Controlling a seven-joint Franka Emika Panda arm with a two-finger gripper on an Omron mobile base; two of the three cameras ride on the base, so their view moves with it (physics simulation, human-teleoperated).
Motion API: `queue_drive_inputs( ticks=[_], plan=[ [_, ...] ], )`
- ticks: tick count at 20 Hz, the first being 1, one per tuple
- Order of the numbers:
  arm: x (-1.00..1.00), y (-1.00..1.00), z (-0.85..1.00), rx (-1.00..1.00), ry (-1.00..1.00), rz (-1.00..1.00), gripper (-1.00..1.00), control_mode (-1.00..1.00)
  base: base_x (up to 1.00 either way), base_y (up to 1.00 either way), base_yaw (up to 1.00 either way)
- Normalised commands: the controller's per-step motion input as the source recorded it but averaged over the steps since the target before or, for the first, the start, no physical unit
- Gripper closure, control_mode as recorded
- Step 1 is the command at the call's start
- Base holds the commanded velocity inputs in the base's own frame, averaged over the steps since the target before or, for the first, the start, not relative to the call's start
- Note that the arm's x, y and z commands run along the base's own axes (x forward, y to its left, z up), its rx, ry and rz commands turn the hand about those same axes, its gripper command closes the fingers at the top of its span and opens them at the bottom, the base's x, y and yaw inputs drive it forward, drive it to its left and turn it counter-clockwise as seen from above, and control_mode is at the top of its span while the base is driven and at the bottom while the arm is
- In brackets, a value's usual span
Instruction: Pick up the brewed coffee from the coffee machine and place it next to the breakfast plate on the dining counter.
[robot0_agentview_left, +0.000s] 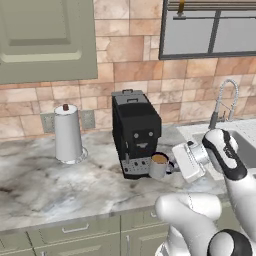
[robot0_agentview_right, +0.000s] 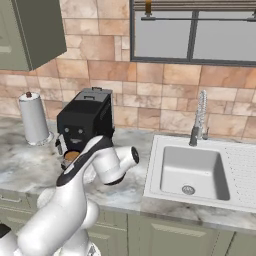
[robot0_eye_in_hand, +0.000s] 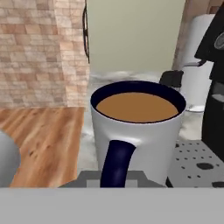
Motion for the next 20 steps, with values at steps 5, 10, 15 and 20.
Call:
queue_drive_inputs(
  ticks=[5,10,15,20],
  plan=[
    [-0.62,-0.32,0.91,0.00,-0.08,0.06,1.00,-1.00,0.00,0.00,0.00],
    [-0.53,-0.39,0.96,0.00,-0.01,0.00,1.00,-1.00,0.00,0.00,0.00],
    [-0.62,-0.10,0.57,0.00,-0.04,0.00,1.00,-1.00,0.00,0.00,0.00],
    [-0.25,0.00,0.14,0.00,0.00,0.01,1.00,1.00,-0.33,0.17,0.17]
  ],
)
